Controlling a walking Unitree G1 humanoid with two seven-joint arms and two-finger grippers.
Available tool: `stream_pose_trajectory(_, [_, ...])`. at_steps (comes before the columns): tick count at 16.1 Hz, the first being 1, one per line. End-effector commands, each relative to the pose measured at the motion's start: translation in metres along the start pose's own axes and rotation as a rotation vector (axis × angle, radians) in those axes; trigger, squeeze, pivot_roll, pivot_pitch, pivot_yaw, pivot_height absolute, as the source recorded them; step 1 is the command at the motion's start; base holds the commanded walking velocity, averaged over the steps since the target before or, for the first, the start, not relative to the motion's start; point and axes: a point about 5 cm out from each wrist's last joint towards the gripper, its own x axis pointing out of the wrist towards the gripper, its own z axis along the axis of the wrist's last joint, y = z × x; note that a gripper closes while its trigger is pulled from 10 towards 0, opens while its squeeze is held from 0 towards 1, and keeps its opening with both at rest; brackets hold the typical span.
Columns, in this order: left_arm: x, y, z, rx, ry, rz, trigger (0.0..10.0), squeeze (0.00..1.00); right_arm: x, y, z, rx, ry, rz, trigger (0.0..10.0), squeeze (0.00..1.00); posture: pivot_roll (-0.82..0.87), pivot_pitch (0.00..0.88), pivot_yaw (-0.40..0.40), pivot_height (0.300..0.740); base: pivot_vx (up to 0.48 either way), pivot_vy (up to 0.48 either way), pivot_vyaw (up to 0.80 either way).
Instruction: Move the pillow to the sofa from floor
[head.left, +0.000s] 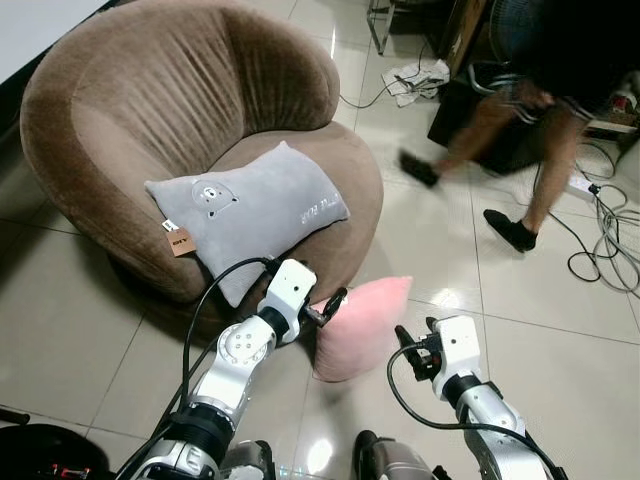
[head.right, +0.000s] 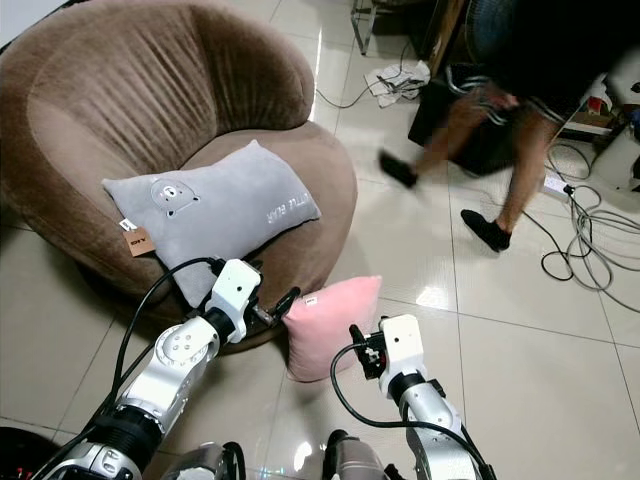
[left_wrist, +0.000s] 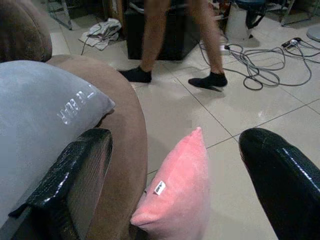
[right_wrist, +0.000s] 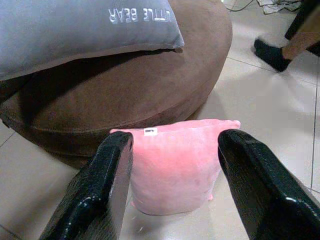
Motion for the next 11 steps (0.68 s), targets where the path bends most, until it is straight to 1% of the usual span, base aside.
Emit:
stream_pose_trajectory(1, [0.000,-0.006,-0.003,0.011,0.010,-0.022,10.0,1.00,-0.002,-0.004,-0.003,-0.009,0.007,-0.007,10.0,0.00,-0.09,0.155,-0.066,0.740,0.000,0.000,0.00])
stream_pose_trajectory(3, [-0.002,-0.008,-0.004,0.021,0.011,-0.033,10.0,1.00,-0.002,-0.004,-0.002,-0.015,0.000,-0.003,10.0,0.00,-0.09,0.155,-0.069,0.740,0.000,0.000,0.00])
stream_pose_trajectory(5, [-0.004,-0.008,-0.006,0.002,0.008,-0.031,10.0,1.00,-0.001,-0.004,0.001,-0.021,-0.012,-0.006,10.0,0.00,-0.08,0.155,-0.069,0.740,0.000,0.000,0.00])
stream_pose_trajectory(6, [-0.004,-0.003,-0.006,-0.040,0.005,0.008,10.0,1.00,-0.001,-0.005,0.004,-0.023,-0.025,-0.015,10.0,0.00,-0.08,0.154,-0.070,0.740,0.000,0.000,0.00])
stream_pose_trajectory(7, [-0.005,0.005,-0.006,-0.103,0.003,0.066,10.0,1.00,0.000,-0.007,0.007,-0.024,-0.036,-0.023,10.0,0.00,-0.08,0.157,-0.071,0.740,0.000,0.000,0.00])
stream_pose_trajectory(8, [-0.007,0.016,-0.008,-0.174,0.005,0.134,10.0,1.00,0.001,-0.008,0.009,-0.026,-0.041,-0.030,10.0,0.00,-0.08,0.159,-0.073,0.740,0.000,0.000,0.00])
stream_pose_trajectory(9, [-0.008,0.021,-0.010,-0.186,0.011,0.153,10.0,1.00,0.001,-0.008,0.010,-0.026,-0.043,-0.031,10.0,0.00,-0.08,0.160,-0.074,0.740,0.000,0.000,0.00])
stream_pose_trajectory(10, [-0.011,0.026,-0.012,-0.166,0.025,0.167,10.0,1.00,0.002,-0.007,0.011,-0.027,-0.046,-0.029,10.0,0.00,-0.08,0.160,-0.073,0.740,0.000,0.000,0.00])
stream_pose_trajectory(11, [-0.012,0.026,-0.013,-0.131,0.038,0.156,10.0,1.00,0.002,-0.007,0.011,-0.028,-0.046,-0.027,10.0,0.00,-0.08,0.159,-0.074,0.740,0.000,0.000,0.00])
